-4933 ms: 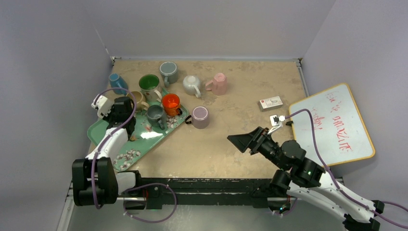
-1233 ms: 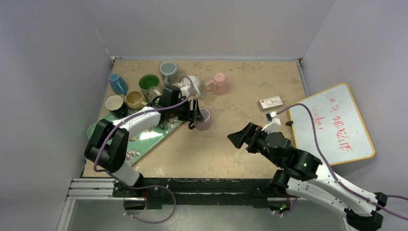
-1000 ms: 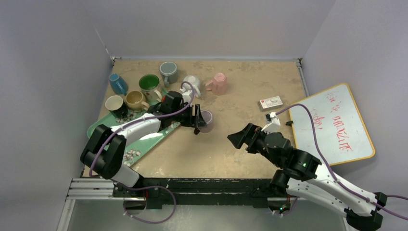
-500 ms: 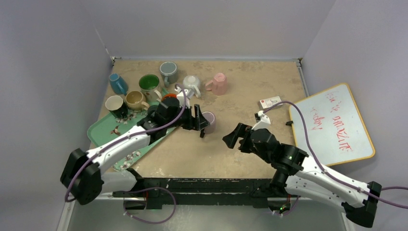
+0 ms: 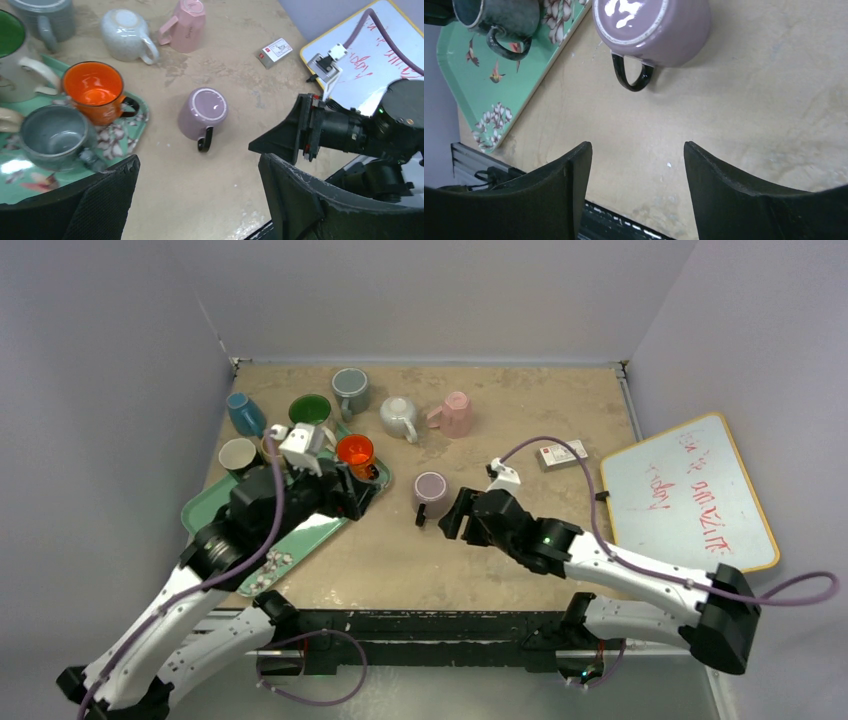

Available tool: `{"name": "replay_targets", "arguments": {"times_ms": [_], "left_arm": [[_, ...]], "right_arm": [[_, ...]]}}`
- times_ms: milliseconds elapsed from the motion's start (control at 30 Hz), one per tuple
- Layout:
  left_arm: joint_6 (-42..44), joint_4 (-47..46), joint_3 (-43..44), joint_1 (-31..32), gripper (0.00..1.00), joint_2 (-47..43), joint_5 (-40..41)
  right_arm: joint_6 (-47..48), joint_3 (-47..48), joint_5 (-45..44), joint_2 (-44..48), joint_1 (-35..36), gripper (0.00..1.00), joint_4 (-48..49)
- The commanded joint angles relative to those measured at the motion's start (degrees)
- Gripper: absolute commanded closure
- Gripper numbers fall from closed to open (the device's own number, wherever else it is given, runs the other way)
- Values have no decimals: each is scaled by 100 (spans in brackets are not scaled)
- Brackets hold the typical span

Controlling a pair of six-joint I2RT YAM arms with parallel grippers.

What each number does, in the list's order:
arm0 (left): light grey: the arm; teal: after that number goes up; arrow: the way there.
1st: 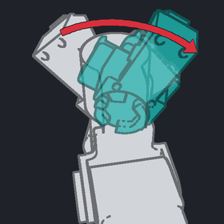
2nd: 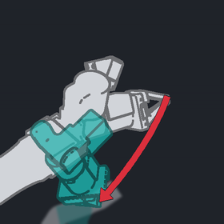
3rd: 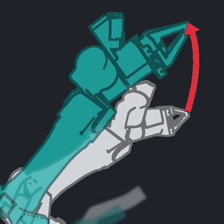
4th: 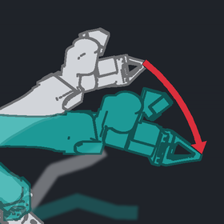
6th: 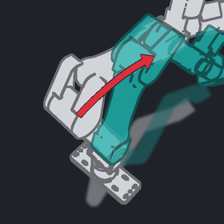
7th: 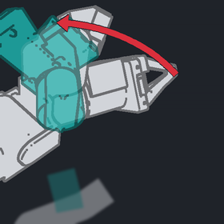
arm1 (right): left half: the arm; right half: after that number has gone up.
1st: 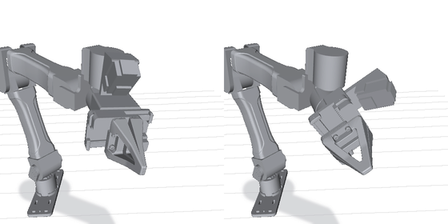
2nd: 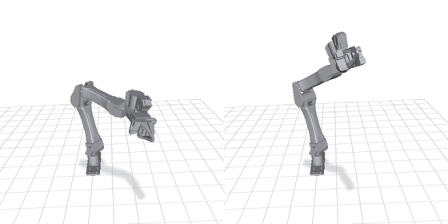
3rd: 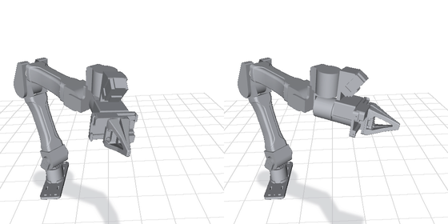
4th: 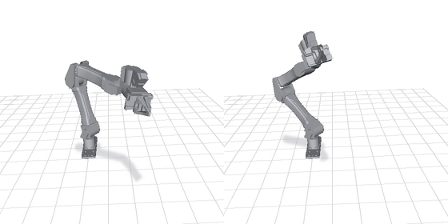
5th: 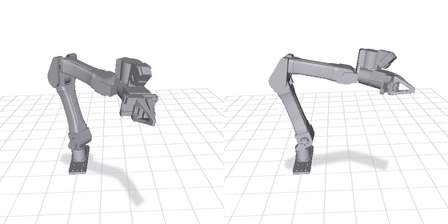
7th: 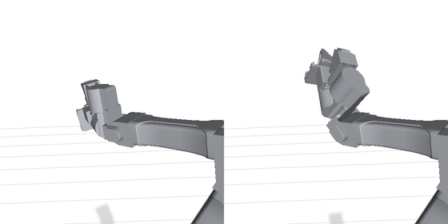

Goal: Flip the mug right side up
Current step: Turn over the cup at the center of the board.

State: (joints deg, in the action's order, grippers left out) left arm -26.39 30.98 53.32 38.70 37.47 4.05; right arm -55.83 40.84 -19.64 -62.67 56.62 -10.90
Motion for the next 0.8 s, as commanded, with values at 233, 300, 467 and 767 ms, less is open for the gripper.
{"name": "replay_targets", "arguments": {"times_ms": [233,300,467,767], "left_arm": [[836,1269,-249,-3,11,-1454,827],[809,1327,-248,-3,11,-1591,904],[798,1332,-306,-3,10,-1697,955],[793,1411,-261,-3,10,-1549,922]], "right_arm": [[28,1342,-153,-2148,15,33,449],[22,1461,-205,-2350,13,34,391],[203,1833,-169,-2830,15,35,197],[254,2333,-421,-3424,-31,39,-305]]}}
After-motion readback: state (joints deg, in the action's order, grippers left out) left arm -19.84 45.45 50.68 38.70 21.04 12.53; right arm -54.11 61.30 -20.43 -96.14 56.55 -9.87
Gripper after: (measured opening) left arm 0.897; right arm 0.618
